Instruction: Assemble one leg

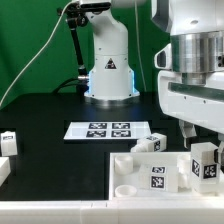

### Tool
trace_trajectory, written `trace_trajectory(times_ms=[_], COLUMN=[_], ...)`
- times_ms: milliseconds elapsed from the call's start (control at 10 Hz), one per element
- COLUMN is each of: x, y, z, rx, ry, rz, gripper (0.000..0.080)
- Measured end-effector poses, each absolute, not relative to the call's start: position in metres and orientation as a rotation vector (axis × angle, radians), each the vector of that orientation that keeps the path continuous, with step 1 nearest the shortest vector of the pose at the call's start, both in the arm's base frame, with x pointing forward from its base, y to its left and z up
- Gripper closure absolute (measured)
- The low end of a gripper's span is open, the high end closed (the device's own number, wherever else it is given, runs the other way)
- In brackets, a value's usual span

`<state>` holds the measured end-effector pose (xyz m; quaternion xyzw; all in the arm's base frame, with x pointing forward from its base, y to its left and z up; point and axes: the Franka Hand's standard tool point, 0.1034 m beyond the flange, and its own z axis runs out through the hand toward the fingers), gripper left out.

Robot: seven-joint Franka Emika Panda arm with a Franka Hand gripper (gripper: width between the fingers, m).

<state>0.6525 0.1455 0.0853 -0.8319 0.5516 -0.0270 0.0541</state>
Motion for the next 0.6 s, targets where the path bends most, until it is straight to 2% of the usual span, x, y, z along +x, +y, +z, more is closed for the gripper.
trace_trajectory(times_ms=[100, 300, 600], x=[0.6539, 0.6568, 0.6568], y=[0.1447, 0.1459, 0.1444], z=[0.0870, 0.0905, 0.0900], rx=[-2.596, -2.819, -2.931], ry=[1.572, 1.185, 0.915], rz=[-0.086, -0.124, -0.137], gripper=[0.0164, 0.0152, 0.0150])
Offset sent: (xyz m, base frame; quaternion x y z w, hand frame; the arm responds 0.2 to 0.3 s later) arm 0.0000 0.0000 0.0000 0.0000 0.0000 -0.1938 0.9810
